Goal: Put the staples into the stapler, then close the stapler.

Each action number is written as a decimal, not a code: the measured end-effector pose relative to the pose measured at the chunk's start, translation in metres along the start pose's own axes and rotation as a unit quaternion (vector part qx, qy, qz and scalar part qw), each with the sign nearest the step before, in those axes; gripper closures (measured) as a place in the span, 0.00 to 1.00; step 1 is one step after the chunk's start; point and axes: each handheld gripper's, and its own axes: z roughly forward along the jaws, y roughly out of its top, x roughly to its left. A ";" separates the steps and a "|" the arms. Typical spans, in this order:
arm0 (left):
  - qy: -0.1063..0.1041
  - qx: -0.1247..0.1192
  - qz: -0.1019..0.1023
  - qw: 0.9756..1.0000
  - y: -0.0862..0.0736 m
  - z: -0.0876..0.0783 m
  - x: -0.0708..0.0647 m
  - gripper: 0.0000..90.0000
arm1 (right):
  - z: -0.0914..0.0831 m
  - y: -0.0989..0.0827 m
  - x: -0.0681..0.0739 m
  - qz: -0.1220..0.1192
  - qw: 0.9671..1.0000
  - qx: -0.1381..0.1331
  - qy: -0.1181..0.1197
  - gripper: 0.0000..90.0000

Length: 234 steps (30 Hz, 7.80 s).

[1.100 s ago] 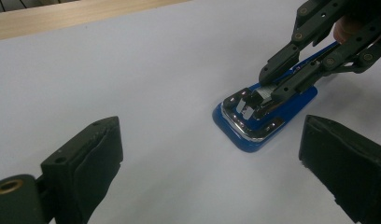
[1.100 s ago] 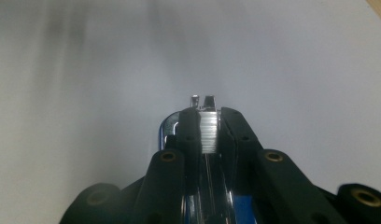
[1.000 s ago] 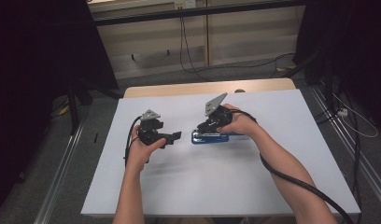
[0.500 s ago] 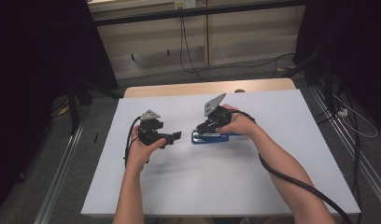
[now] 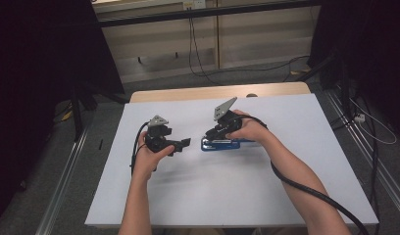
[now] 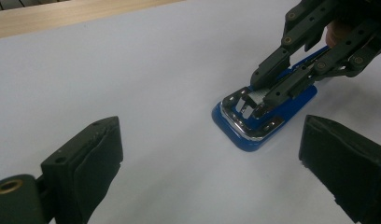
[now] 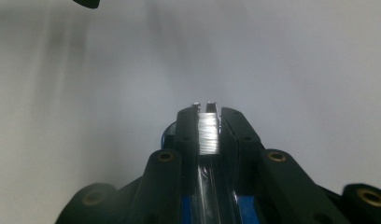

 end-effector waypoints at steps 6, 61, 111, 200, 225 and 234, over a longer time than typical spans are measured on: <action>0.000 0.000 0.001 1.000 0.000 -0.001 0.001 0.07 | 0.000 0.000 0.001 0.012 1.000 -0.005 -0.006 0.77; -0.004 0.016 0.015 1.000 0.001 0.013 -0.008 0.07 | -0.105 -0.072 0.066 0.140 0.968 -0.029 -0.208 0.24; -0.007 0.018 0.022 1.000 0.001 0.014 -0.011 0.07 | -0.122 -0.131 0.070 0.209 0.938 0.015 -0.278 1.00; 0.012 0.028 0.063 0.998 -0.003 0.003 -0.021 0.08 | -0.115 -0.116 0.092 0.227 0.935 -0.078 -0.260 0.20; 0.027 0.006 0.035 0.999 -0.053 -0.059 -0.014 0.08 | -0.145 -0.152 0.158 0.240 0.928 -0.075 -0.275 0.14; 0.028 0.006 0.035 0.999 -0.067 -0.069 -0.012 0.08 | -0.148 -0.158 0.166 0.239 0.927 -0.076 -0.279 0.13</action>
